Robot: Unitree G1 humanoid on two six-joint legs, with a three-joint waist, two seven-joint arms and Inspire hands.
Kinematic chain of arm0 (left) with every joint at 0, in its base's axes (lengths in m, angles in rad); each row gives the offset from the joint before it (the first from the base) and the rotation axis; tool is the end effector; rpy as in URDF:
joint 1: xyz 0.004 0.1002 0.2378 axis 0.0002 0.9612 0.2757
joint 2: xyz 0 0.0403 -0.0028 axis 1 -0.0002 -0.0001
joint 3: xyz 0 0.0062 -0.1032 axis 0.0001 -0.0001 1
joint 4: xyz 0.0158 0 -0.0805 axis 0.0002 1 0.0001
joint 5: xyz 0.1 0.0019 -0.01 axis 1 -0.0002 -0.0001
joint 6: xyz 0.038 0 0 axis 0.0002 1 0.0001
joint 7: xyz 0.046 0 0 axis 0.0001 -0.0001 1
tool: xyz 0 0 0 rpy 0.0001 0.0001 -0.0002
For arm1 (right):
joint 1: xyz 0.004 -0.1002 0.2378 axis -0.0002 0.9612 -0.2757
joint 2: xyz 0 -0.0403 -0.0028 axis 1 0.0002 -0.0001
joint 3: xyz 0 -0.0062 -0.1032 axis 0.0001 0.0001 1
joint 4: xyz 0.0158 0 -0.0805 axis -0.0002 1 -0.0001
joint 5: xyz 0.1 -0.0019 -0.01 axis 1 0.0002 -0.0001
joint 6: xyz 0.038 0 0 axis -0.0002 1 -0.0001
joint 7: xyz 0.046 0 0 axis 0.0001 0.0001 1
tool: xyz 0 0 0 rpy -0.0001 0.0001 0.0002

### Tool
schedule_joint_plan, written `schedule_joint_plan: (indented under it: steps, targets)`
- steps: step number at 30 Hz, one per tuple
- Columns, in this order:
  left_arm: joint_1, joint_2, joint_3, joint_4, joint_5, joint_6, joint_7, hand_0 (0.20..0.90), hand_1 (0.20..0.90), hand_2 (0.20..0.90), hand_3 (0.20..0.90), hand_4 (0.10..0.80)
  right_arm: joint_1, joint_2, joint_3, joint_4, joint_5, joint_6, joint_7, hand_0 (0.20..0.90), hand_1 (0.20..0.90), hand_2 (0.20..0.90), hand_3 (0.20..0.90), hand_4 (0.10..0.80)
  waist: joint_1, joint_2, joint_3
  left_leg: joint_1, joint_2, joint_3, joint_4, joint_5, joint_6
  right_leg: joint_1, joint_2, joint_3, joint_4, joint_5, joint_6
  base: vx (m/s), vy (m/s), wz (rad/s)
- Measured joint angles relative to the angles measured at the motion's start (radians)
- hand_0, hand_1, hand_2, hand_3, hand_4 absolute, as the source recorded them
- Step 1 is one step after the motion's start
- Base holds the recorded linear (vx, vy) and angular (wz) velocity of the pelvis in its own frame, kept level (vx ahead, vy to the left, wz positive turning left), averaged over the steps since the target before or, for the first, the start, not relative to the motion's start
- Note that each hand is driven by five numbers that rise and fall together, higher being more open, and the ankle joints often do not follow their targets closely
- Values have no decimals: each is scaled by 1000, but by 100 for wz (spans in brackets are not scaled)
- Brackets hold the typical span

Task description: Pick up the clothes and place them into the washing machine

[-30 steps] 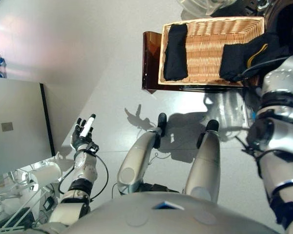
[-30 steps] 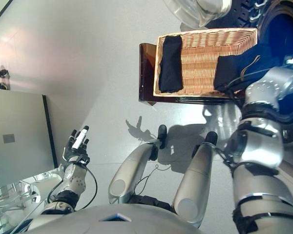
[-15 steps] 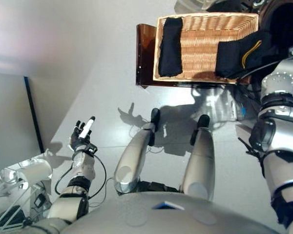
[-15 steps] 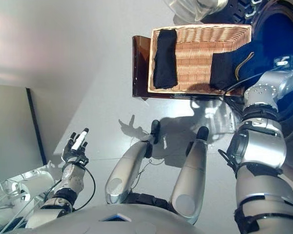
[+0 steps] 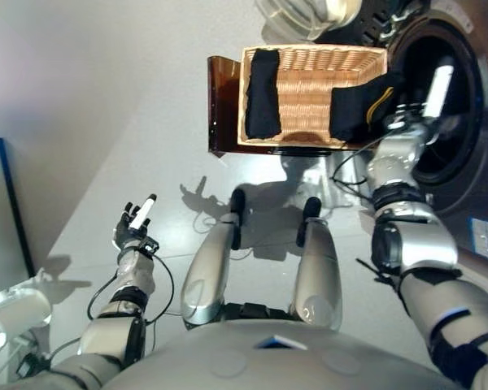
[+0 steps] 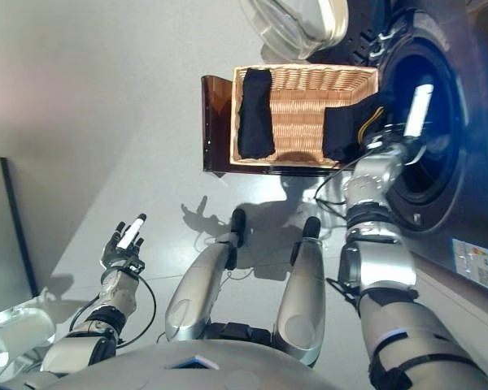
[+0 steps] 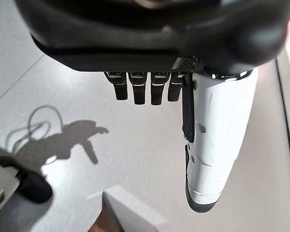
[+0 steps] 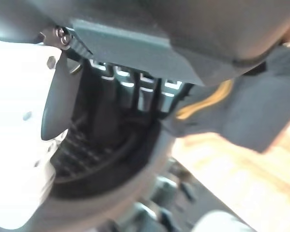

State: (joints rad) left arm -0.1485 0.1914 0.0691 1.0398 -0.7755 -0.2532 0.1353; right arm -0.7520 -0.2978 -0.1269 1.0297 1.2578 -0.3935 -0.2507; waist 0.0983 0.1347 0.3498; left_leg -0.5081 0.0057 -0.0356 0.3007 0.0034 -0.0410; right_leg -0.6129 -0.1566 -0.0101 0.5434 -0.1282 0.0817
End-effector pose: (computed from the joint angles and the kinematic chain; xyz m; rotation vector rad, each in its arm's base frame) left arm 0.1614 0.2233 -0.0775 -0.4727 0.5745 0.6541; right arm 0.3199 -0.2314 0.0788 1.0178 -0.0903 -0.7033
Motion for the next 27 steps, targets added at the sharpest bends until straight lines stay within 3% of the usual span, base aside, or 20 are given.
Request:
schedule_joint_plan:
  steps: [6,10,13,17,19,21,22,27]
  targets:
    - [-4,17,3,11,9,11,-6,900,900,900,900,800,34,30,117,-7,-74,72,36,900,900,900,900,800,2,-26,-4,17,2,-5,-6,-1,-1,41,2,-10,-45,17,8,2,-2,1]
    - [-4,38,8,13,18,14,-6,900,900,900,900,800,43,26,135,-16,-128,104,38,900,900,900,900,800,3,-47,-5,18,1,-11,-6,3,6,50,2,-15,-60,34,10,4,-1,1]
    - [-7,72,12,17,24,16,-22,900,900,900,900,800,36,-60,213,-13,-291,180,36,900,900,900,900,800,8,-71,-3,16,1,-13,-3,5,9,52,2,-17,-62,36,10,-11,-2,1]
    - [-8,105,39,28,43,27,-34,900,900,900,900,800,-28,-257,435,-18,-604,283,36,900,900,900,900,800,2,-92,5,14,3,-17,6,5,10,62,3,-25,-73,42,12,-27,-10,1]
    - [-4,125,49,29,62,29,-43,900,900,900,900,800,-43,-392,532,-136,-900,315,45,900,900,900,900,800,0,-113,18,12,3,-19,10,5,11,63,5,-25,-78,46,12,0,0,0]
    - [-2,132,51,30,74,29,-45,900,900,900,900,800,-48,-439,551,-189,-1035,319,46,900,900,900,900,800,1,-125,25,11,3,-19,12,3,9,64,5,-25,-80,47,11,0,0,0]
    - [-4,132,62,27,87,30,-49,900,900,900,900,800,-58,-477,592,-221,-1184,331,48,900,900,900,900,800,1,-135,31,9,4,-19,12,2,7,63,6,-25,-83,48,9,2,-31,1]
    - [-21,133,73,19,118,29,-50,900,900,900,900,800,-58,-502,717,-246,-1560,335,57,900,900,900,900,800,9,-152,49,-8,6,-28,14,1,7,61,7,-37,-95,52,6,0,-44,5]
